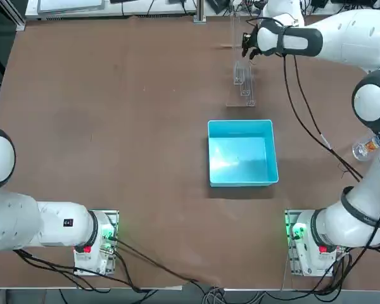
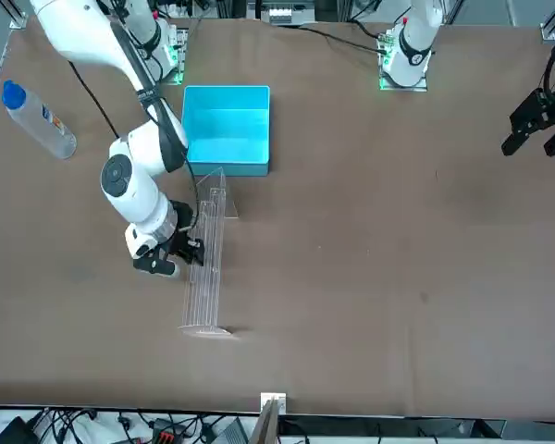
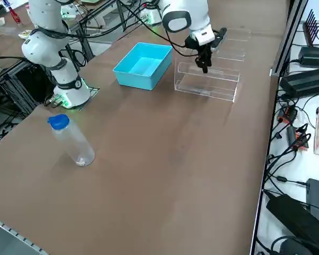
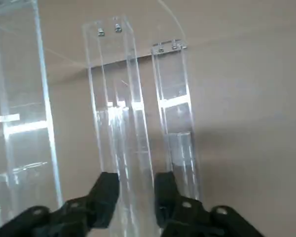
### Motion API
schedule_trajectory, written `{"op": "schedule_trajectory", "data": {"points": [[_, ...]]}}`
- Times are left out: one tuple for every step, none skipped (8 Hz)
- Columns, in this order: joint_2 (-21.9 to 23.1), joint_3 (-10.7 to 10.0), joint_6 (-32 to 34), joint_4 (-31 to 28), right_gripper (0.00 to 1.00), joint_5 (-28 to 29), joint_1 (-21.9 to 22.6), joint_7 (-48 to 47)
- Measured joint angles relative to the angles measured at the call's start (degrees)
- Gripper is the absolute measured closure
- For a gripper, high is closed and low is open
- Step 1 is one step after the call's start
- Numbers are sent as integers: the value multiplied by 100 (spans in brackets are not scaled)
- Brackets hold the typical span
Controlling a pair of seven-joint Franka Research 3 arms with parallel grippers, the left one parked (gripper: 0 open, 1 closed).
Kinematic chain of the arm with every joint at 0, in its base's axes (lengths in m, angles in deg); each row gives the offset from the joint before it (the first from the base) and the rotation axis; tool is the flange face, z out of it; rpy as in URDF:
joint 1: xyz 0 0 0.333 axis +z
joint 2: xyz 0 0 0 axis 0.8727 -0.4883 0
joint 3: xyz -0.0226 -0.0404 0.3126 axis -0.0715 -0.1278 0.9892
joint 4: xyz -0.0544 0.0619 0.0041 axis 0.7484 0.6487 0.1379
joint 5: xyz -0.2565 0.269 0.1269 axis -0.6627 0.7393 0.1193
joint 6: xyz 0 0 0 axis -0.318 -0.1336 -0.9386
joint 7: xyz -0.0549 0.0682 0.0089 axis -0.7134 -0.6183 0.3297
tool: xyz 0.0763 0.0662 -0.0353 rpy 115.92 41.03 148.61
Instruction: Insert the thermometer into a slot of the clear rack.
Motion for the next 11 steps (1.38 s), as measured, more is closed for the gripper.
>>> {"op": "schedule_trajectory", "data": {"points": [[0, -33, 0, 0, 28, -48, -5, 3], [5, -46, 0, 10, 16, -65, -23, 19], [28, -48, 65, 49, 16, -70, -54, 34], [103, -58, 263, 96, 15, -84, -134, 124], [257, -65, 623, 148, 15, -96, -299, 405], [483, -72, 1109, 193, 11, -104, -520, 835], [763, -80, 1641, 218, 9, -106, -766, 1353], [1062, -85, 2134, 225, 3, -107, -1024, 1887], [1359, -87, 2568, 233, 3, -107, -1280, 2373], [1662, -89, 2959, 243, 2, -107, -1494, 2773], [1972, -90, 3299, 251, 0, -107, -1648, 3066]]}}
